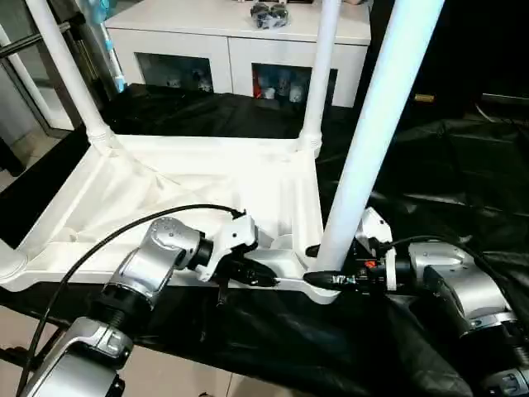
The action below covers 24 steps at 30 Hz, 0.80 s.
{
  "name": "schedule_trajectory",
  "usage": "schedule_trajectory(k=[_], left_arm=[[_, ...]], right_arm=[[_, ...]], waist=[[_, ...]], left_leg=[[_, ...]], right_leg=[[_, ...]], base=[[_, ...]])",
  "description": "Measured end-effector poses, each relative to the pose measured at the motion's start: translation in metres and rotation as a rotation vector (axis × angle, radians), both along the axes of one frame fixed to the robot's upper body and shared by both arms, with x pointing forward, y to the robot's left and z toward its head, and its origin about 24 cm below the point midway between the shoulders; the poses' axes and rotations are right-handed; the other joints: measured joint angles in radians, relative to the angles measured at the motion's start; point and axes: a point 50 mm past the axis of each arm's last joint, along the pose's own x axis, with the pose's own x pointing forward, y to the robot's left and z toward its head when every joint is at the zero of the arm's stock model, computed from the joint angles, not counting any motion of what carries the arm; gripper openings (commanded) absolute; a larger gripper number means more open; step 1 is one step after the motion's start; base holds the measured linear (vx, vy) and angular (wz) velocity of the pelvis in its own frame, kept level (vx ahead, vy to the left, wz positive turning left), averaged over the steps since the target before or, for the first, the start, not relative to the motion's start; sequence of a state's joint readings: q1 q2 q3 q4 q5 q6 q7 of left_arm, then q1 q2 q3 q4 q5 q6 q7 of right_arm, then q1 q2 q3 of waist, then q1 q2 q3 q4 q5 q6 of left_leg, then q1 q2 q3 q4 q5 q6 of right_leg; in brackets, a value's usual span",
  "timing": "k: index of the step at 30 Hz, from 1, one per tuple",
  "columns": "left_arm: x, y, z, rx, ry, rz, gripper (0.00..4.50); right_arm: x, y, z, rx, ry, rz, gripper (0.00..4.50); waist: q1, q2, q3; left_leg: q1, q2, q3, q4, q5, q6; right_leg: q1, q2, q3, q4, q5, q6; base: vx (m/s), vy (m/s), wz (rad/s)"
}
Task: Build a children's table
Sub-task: Rotate leg to tighten
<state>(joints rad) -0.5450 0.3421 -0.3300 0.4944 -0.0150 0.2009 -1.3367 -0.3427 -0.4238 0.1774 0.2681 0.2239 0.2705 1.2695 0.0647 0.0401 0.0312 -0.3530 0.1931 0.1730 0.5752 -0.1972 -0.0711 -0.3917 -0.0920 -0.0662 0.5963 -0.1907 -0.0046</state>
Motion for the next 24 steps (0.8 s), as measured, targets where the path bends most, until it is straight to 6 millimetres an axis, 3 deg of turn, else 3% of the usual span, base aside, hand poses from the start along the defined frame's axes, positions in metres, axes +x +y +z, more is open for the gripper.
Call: schedule_trajectory(k=[3,7,14,15,16,17,24], left_arm=[[0.005,-0.003,-0.002,-0.007,-0.006,0.105,0.0],[0.013,-0.013,-0.005,-0.01,-0.023,0.255,0.0],[0.02,-0.032,-0.009,-0.016,-0.04,0.444,0.0],[0.02,-0.034,-0.009,-0.017,-0.044,0.454,0.0],[0.02,-0.034,-0.009,-0.016,-0.047,0.461,0.0],[0.02,-0.035,-0.008,-0.016,-0.05,0.462,0.0],[0.02,-0.032,-0.005,-0.022,-0.072,0.42,0.0]], right_arm=[[0.008,0.003,-0.006,0.029,-0.017,-0.16,2.16],[0.029,0.01,-0.011,0.03,-0.056,-0.408,2.12],[0.055,0.03,-0.015,0.005,-0.08,-0.764,2.09],[0.056,0.031,-0.015,0.0,-0.082,-0.786,2.09],[0.058,0.033,-0.015,0.0,-0.085,-0.798,2.62],[0.059,0.033,-0.014,0.004,-0.086,-0.803,2.76],[0.057,0.034,-0.011,0.025,-0.098,-0.755,3.02]], waist=[[-0.005,-0.004,0.0],[-0.032,0.0,-0.002],[-0.059,0.0,-0.003],[-0.061,-0.001,-0.003],[-0.061,-0.001,-0.004],[-0.062,-0.001,-0.004],[-0.064,-0.005,-0.002]], left_leg=[[0.005,0.0,0.0,0.001,0.0,0.0],[0.007,-0.001,0.0,0.003,0.0,0.0],[0.012,-0.001,-0.002,0.003,0.0,0.0],[0.012,-0.001,-0.002,0.003,0.0,0.0],[0.012,-0.001,-0.002,0.002,0.0,0.0],[0.012,-0.001,-0.002,0.002,0.0,0.0],[0.007,-0.001,-0.002,-0.001,0.0,0.0]], right_leg=[[0.004,0.0,0.0,0.001,0.0,0.001],[0.006,0.0,0.002,-0.002,-0.003,0.006],[0.009,0.0,0.001,-0.002,-0.004,0.006],[0.009,0.0,0.001,-0.002,-0.004,0.006],[0.009,0.0,0.001,-0.002,-0.004,0.006],[0.009,0.0,0.001,-0.002,-0.004,0.006],[0.005,0.0,0.0,-0.003,-0.003,0.005]], base=[[0.0,0.0,0.0],[0.0,0.0,0.0],[0.0,0.0,0.0],[0.0,0.0,0.0],[0.0,0.0,0.0],[0.0,0.0,0.0],[0.0,0.0,0.0]])
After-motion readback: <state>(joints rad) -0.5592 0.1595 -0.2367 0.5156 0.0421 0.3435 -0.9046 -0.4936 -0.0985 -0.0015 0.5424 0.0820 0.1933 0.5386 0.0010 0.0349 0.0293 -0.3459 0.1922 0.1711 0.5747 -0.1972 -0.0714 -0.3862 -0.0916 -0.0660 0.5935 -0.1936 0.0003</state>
